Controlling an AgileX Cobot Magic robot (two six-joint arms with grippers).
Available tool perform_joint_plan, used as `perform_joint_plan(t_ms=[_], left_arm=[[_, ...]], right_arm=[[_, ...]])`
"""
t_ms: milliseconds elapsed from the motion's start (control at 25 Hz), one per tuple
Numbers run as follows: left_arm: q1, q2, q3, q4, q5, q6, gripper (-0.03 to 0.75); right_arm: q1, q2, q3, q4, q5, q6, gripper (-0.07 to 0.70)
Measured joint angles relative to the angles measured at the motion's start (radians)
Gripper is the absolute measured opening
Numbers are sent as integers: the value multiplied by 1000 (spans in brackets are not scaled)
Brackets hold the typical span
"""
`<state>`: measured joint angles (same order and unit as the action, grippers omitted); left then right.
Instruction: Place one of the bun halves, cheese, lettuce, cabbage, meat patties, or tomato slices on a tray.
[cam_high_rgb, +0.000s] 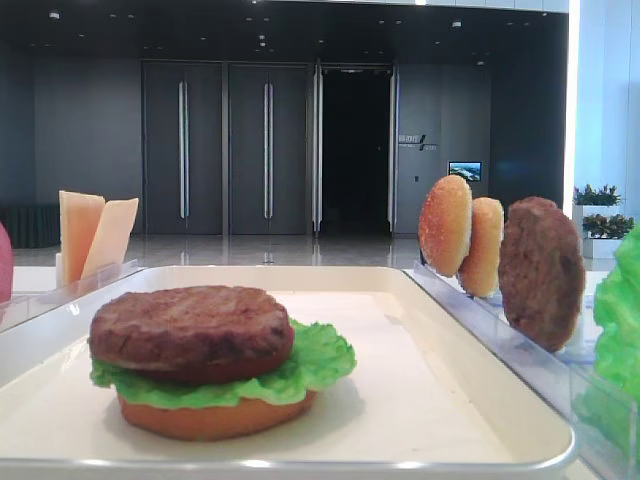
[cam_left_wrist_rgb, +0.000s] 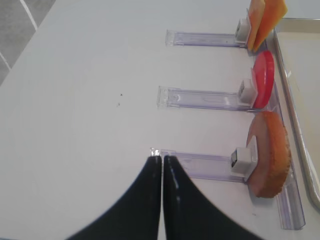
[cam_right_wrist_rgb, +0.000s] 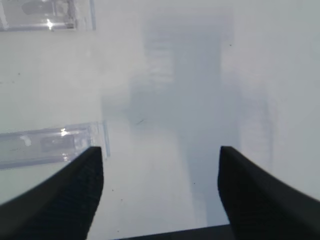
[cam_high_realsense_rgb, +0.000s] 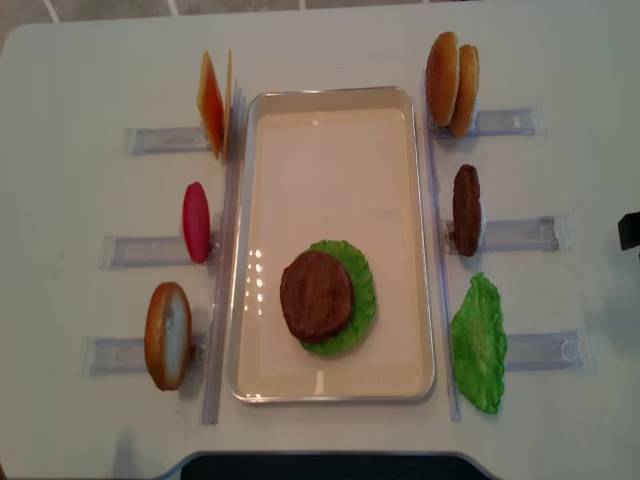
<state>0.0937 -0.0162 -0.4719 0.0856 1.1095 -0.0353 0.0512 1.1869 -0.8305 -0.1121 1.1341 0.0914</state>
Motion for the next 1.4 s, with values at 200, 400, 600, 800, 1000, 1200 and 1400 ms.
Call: perform_joint_plan(t_ms=[200, 400, 600, 800, 1000, 1200, 1400], left_arm=[[0, 0, 0, 0, 0, 0, -1], [0, 0, 0, 0, 0, 0, -1], [0, 0, 0, 0, 0, 0, -1], [0, 0, 0, 0, 0, 0, -1], [0, 0, 0, 0, 0, 0, -1], [0, 0, 0, 0, 0, 0, -1], [0, 0, 0, 0, 0, 0, -1]], right_arm=[[0, -160, 30, 2, 42, 21, 493], [0, -435, 147, 9, 47, 24, 493], [0, -684, 240, 10, 35, 24, 493], [0, -886, 280, 10, 9, 24, 493], [0, -1056, 312, 11, -11, 25, 493], [0, -1169, 328, 12, -3, 25, 493], [0, -1194, 331, 12, 0, 25, 493]])
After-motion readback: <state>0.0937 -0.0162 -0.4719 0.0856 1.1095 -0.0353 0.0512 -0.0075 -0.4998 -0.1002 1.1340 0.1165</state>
